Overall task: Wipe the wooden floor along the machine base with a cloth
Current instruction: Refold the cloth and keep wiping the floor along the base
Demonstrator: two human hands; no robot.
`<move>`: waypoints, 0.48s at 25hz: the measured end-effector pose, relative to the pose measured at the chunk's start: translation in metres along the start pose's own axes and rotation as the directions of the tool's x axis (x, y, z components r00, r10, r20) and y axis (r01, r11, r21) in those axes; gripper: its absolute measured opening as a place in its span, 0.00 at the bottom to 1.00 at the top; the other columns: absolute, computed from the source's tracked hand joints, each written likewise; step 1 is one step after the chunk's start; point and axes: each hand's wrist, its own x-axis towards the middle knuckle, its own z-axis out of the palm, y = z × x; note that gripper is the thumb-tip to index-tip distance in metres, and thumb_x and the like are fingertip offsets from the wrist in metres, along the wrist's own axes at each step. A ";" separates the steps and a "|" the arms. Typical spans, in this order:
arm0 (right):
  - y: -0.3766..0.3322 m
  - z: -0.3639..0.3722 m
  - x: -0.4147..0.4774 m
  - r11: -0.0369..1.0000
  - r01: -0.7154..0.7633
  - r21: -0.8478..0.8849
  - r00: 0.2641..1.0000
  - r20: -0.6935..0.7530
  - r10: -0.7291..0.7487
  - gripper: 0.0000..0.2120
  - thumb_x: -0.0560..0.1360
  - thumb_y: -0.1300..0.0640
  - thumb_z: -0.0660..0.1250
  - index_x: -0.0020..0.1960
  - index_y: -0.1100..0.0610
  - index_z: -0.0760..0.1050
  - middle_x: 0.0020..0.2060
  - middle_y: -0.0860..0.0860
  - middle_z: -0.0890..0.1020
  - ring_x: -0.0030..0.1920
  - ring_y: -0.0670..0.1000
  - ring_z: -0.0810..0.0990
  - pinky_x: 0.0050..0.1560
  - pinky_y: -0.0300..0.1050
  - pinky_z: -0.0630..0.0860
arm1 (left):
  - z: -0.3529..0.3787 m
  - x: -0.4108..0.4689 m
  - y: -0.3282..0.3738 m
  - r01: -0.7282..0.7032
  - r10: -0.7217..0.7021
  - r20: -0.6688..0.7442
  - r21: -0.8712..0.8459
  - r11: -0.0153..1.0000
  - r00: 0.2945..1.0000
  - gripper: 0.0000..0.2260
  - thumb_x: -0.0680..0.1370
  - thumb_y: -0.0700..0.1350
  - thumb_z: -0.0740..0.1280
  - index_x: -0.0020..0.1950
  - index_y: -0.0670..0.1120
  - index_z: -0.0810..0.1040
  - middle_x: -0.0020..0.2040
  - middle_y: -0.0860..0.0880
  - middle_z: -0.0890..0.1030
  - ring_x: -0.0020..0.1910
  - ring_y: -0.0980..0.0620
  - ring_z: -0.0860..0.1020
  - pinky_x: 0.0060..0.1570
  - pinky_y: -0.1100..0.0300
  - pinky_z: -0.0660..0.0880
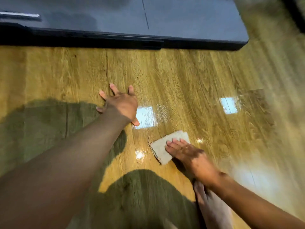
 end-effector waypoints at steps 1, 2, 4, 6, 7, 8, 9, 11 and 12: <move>0.008 -0.008 0.011 1.000 -0.025 0.000 1.000 0.013 0.025 0.22 0.76 0.66 0.60 0.69 0.57 0.71 0.68 0.52 0.72 0.68 0.51 0.70 0.70 0.47 0.65 | 0.001 0.000 0.001 0.004 -0.004 -0.004 0.020 1.000 1.000 0.62 0.62 0.58 0.77 0.73 0.53 0.28 0.72 0.32 0.31 0.70 0.23 0.41 0.63 0.27 0.57; 0.017 -0.018 0.030 0.993 -0.115 -0.004 0.993 0.001 0.115 0.21 0.78 0.64 0.58 0.70 0.56 0.70 0.69 0.51 0.71 0.69 0.51 0.69 0.69 0.50 0.67 | 0.001 -0.001 0.002 -0.003 0.003 -0.015 0.042 0.999 1.000 0.63 0.62 0.59 0.77 0.74 0.52 0.28 0.72 0.31 0.33 0.70 0.23 0.42 0.65 0.28 0.56; 0.026 -0.032 0.055 0.961 -0.273 0.033 0.962 -0.019 0.274 0.21 0.80 0.66 0.55 0.72 0.56 0.66 0.72 0.50 0.67 0.71 0.50 0.66 0.71 0.50 0.64 | 0.000 -0.005 0.000 -0.032 0.036 -0.049 0.073 0.997 0.998 0.62 0.62 0.61 0.77 0.75 0.52 0.31 0.73 0.31 0.36 0.71 0.25 0.44 0.66 0.31 0.57; 0.012 -0.022 0.041 0.966 -0.259 0.022 0.965 -0.031 0.260 0.21 0.80 0.68 0.52 0.72 0.59 0.65 0.72 0.53 0.65 0.72 0.52 0.64 0.73 0.46 0.57 | 0.000 -0.009 -0.005 -0.041 0.047 -0.068 0.080 0.996 0.997 0.60 0.62 0.62 0.76 0.76 0.53 0.32 0.74 0.33 0.36 0.72 0.26 0.44 0.67 0.32 0.58; 0.000 -0.012 0.020 0.977 -0.211 -0.010 0.977 0.003 0.211 0.22 0.79 0.68 0.52 0.71 0.60 0.66 0.71 0.54 0.66 0.72 0.53 0.64 0.73 0.44 0.56 | 0.000 -0.010 -0.008 -0.039 0.045 -0.072 0.084 0.996 0.996 0.60 0.63 0.62 0.75 0.76 0.53 0.33 0.74 0.33 0.36 0.72 0.26 0.44 0.67 0.33 0.58; -0.016 -0.005 -0.006 0.986 -0.162 -0.036 0.986 0.039 0.163 0.22 0.77 0.70 0.55 0.70 0.60 0.67 0.70 0.55 0.68 0.71 0.54 0.66 0.72 0.45 0.57 | 0.001 -0.011 -0.008 -0.041 0.047 -0.074 0.086 0.995 0.996 0.59 0.63 0.62 0.75 0.76 0.53 0.33 0.75 0.33 0.37 0.72 0.26 0.44 0.67 0.33 0.58; -0.027 -0.005 -0.027 0.995 -0.093 -0.037 0.994 0.050 0.095 0.23 0.74 0.72 0.60 0.69 0.61 0.70 0.68 0.55 0.71 0.69 0.55 0.69 0.71 0.48 0.61 | 0.002 -0.012 -0.008 -0.049 0.056 -0.078 0.095 0.994 0.995 0.59 0.63 0.63 0.75 0.76 0.52 0.33 0.74 0.33 0.37 0.72 0.26 0.44 0.68 0.34 0.58; -0.012 -0.009 -0.030 0.999 0.025 -0.032 0.997 0.071 -0.022 0.23 0.73 0.72 0.64 0.67 0.60 0.73 0.66 0.55 0.74 0.66 0.55 0.73 0.66 0.55 0.69 | 0.003 -0.015 -0.009 -0.060 0.069 -0.083 0.107 0.992 0.994 0.59 0.63 0.63 0.74 0.76 0.51 0.34 0.74 0.32 0.38 0.72 0.27 0.44 0.68 0.34 0.57; 0.003 -0.016 -0.015 1.000 -0.005 -0.023 0.997 0.073 0.006 0.23 0.74 0.71 0.64 0.68 0.60 0.72 0.67 0.55 0.73 0.67 0.55 0.72 0.66 0.56 0.70 | 0.003 -0.017 -0.008 -0.057 0.066 -0.082 0.106 0.993 0.994 0.59 0.64 0.63 0.74 0.76 0.50 0.34 0.74 0.32 0.38 0.72 0.27 0.44 0.68 0.34 0.57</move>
